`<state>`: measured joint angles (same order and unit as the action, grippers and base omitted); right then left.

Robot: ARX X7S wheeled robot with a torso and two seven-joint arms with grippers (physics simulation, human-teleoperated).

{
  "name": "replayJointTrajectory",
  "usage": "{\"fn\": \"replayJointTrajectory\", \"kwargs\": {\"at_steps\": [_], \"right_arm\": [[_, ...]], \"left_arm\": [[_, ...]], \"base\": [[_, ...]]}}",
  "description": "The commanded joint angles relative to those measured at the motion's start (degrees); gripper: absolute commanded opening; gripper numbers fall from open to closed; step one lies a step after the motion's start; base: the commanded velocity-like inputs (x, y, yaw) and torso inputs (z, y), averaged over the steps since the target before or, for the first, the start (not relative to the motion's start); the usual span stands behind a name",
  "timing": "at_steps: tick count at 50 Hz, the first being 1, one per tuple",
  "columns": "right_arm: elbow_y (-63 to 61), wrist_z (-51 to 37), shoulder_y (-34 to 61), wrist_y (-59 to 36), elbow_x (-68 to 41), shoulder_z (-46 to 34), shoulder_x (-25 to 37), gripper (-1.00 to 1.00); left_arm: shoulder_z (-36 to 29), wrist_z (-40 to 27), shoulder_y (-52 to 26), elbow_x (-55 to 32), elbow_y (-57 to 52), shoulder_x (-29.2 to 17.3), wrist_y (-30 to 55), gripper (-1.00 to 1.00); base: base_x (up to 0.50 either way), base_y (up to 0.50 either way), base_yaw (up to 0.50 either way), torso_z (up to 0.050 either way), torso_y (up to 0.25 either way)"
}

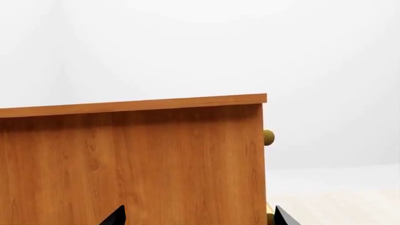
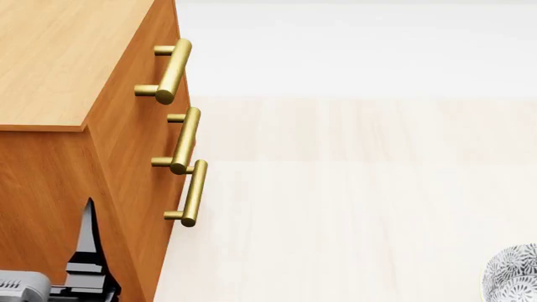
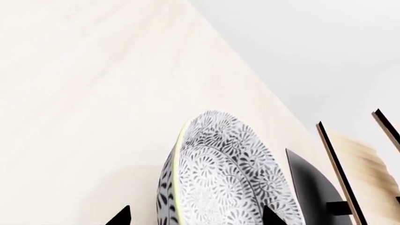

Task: Close the top drawer of the cabinet and put the bowl on top of it.

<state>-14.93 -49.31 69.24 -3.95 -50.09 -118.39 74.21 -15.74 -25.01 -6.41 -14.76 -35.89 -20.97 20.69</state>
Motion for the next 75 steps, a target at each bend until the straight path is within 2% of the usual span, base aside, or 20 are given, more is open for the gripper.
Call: {"fn": "replayJointTrajectory", "kwargs": {"at_steps": [1, 75], "right_arm": [[0.89, -0.04, -0.59, 0.66, -0.16, 0.19, -0.41, 1.0], [5.37, 0.39, -3.79, 3.2, -1.0, 1.4, -3.15, 1.0]], "left_arm": [[-0.19, -0.15, 0.01, -0.06, 0.07, -0.11, -0.16, 1.0], [-0.95, -1.07, -0.39, -0.77, 0.52, -0.84, -0.73, 1.0]], "base": [[0.0, 0.0, 0.0, 0.0, 0.0], [0.0, 0.0, 0.0, 0.0, 0.0]]}}
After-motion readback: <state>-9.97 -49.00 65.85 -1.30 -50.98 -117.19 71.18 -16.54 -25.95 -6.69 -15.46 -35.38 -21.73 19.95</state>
